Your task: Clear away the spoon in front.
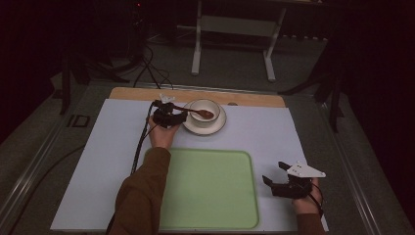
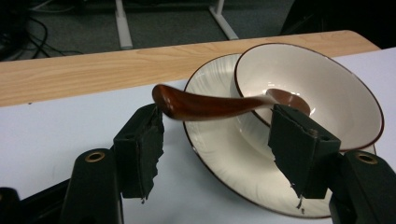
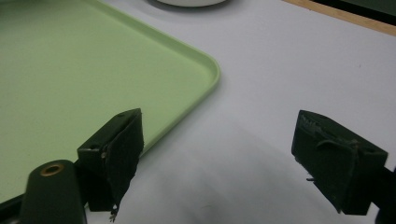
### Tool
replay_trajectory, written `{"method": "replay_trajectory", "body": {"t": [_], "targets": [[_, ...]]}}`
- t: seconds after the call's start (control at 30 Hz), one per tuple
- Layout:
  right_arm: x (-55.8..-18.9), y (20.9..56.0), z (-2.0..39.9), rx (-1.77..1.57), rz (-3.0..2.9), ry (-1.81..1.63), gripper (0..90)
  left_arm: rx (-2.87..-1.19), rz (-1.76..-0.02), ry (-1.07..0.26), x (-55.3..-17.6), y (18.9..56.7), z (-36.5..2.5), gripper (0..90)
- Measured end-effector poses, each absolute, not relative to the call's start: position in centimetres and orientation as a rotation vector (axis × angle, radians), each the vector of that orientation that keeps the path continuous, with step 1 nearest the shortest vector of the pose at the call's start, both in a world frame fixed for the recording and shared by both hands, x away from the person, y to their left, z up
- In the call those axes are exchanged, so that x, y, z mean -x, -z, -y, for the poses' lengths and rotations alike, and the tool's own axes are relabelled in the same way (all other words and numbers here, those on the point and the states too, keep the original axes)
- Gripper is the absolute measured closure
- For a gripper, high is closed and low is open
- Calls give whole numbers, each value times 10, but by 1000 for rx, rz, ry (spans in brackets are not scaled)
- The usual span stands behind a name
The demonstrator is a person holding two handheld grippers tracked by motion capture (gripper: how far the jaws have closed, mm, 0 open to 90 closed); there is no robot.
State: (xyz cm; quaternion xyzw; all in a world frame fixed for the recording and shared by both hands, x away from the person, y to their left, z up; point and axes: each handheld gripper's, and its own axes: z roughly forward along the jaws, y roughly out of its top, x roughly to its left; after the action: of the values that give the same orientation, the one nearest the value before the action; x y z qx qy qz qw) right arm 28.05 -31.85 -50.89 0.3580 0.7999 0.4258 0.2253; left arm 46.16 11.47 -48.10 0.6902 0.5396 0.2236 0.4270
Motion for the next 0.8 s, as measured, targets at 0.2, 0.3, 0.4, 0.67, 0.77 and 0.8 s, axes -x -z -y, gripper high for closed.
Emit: {"method": "replay_trajectory", "body": {"t": [0.2,0.3,0.4,0.67,0.77,0.8], "targets": [[-281,509,319,-992,-2207,-1175,165,-1644,-1376,-502,-470,480,-117,392],[-281,509,319,-994,-2207,-1176,165,-1622,-1384,-475,-472,481,-119,439],[-281,509,320,-996,-2209,-1176,165,-1629,-1386,-474,-473,482,-120,482],[-281,510,318,-987,-2218,-1153,165,-1614,-1391,-464,-473,481,-123,579],[-281,510,317,-984,-2224,-1146,165,-1616,-1390,-461,-472,481,-124,602],[-281,510,317,-983,-2225,-1144,165,-1616,-1389,-458,-472,481,-124,606]]}}
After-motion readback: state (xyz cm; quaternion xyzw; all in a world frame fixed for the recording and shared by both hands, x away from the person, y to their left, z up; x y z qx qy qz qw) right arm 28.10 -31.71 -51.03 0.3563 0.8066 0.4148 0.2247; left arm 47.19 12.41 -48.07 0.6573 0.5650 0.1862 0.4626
